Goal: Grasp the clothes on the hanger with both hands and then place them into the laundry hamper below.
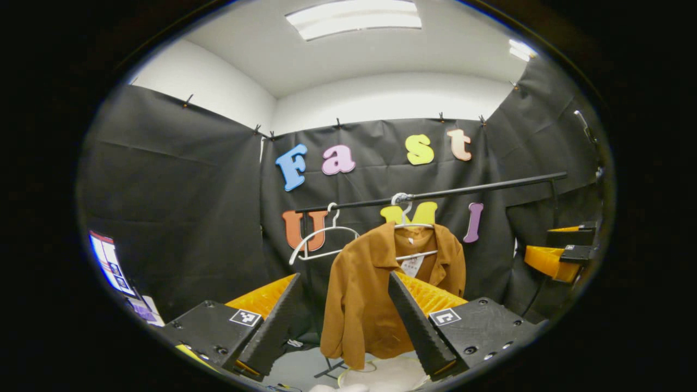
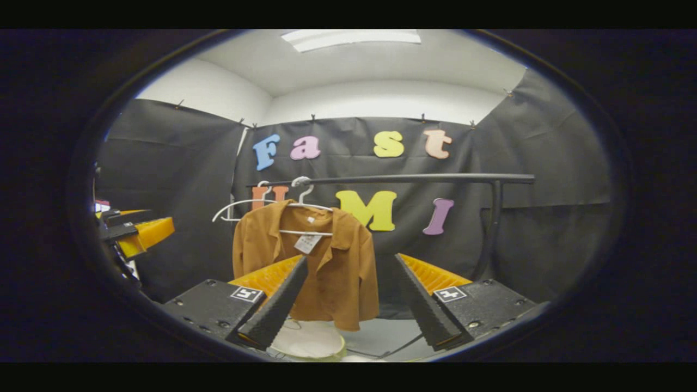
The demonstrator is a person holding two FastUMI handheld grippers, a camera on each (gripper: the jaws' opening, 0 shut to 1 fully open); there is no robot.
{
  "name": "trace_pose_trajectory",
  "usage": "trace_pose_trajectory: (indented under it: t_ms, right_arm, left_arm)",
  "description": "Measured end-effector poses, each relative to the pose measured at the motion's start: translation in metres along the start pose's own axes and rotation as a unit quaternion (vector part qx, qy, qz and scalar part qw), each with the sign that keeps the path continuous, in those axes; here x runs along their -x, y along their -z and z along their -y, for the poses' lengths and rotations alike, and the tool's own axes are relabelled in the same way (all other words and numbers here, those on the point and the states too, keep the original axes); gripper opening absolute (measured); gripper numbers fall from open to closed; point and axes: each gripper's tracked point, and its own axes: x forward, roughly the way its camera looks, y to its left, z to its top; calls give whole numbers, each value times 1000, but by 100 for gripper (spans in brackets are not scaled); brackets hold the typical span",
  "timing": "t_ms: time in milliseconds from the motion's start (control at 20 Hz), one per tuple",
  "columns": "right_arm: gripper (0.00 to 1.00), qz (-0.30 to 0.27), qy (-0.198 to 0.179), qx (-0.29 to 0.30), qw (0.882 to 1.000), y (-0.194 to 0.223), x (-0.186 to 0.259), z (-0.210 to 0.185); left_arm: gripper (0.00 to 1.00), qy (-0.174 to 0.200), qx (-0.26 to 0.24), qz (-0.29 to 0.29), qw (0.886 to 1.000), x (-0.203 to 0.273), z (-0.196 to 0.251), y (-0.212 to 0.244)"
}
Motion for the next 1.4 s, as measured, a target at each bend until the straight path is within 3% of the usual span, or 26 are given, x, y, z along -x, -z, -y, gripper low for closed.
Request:
trace_pose_trajectory:
  t_ms: [350, 700, 1200, 1400]
  right_arm:
    - [100, -30, -38, -19, 999, 45, -84, -4]
    - [99, -60, -80, -34, 994, 80, -169, -13]
    - [98, -96, -119, -42, 987, 105, -273, -31]
    - [92, -102, -128, -36, 986, 111, -299, -38]
  left_arm:
    - [99, 29, 0, 22, 999, -65, 49, 27]
    - [98, 48, -3, 2, 999, -133, 90, 85]
    - [99, 16, 7, -30, 999, -218, 99, 119]
    - [98, -3, -12, -44, 999, -237, 97, 127]
